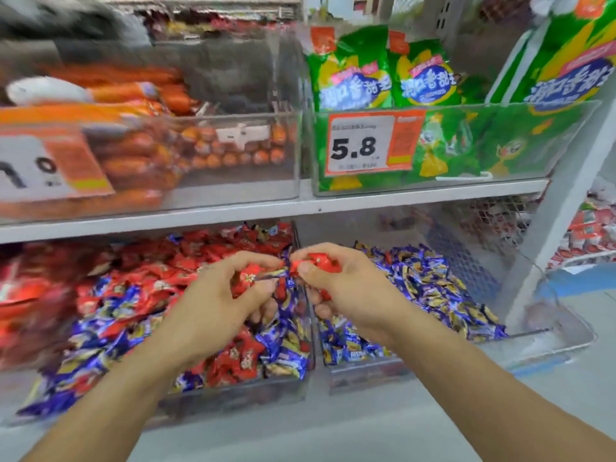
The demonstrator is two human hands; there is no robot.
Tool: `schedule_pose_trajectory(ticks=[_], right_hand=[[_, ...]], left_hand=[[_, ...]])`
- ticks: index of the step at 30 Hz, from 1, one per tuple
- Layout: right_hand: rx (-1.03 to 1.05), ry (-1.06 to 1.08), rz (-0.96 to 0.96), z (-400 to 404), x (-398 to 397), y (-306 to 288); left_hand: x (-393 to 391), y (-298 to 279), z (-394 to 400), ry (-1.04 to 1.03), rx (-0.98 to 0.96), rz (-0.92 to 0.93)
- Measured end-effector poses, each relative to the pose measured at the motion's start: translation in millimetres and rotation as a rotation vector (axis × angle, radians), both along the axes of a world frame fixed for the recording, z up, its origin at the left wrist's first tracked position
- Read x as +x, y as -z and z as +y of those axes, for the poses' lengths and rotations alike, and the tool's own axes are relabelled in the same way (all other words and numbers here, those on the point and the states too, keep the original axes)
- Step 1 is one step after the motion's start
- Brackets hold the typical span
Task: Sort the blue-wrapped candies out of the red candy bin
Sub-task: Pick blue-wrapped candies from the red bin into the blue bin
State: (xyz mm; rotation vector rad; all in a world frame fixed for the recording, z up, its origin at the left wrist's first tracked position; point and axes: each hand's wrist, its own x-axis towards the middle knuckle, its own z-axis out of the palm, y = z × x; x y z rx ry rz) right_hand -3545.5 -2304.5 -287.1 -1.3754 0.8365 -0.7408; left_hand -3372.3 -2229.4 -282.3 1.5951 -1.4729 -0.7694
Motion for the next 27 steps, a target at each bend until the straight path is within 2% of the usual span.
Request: schedule_pose_trajectory(ticks=[3, 7, 9, 13, 16, 18, 20, 23, 25, 27], right_hand=[[-0.170, -0.011, 0.160, -12.0, 20.3, -0.9], [-0.514, -0.017, 0.481, -28.2, 48.2, -1.9], [-0.616, -0.017, 0.552, -31.5, 59.9, -5.4], [-0.635, -0.001, 0.511, -37.7, 60.1, -4.6], [-0.439, 0.099, 0.329, -40.5, 23.2, 2.1], [-0.254, 0.143, 0.206, -38.7, -12.0, 5.1], [-0.172, 0.199, 0.181, -40.9, -44.7, 5.6], [-0.175, 0.262, 0.203, -52.8, -77.8, 7.0], [-0.201, 0.240, 0.205, -60.7, -84.9, 8.4], [-0.289, 0.167, 0.243, -64.9, -79.0, 9.2]], left_hand=[[38.7, 10.2, 7.4, -0.124, -0.039, -0.117], [54.8, 18.8, 3.3, -0.156, 0.010, -0.170], [53.9, 16.7, -0.3, -0.147, 0.019, -0.214], [34.5, 9.6, -5.2, -0.040, -0.006, -0.073], [2.8, 4.6, -11.9, 0.077, -0.016, 0.011], [-24.6, 0.2, -22.2, 0.137, -0.018, -0.044], [-51.8, -2.4, -38.5, 0.183, -0.012, -0.120], [-82.7, -7.5, -58.9, 0.234, 0.037, -0.211], [-85.2, -7.8, -62.9, 0.170, -0.057, -0.302], [-71.4, -3.9, -63.9, 0.013, -0.187, -0.398]])
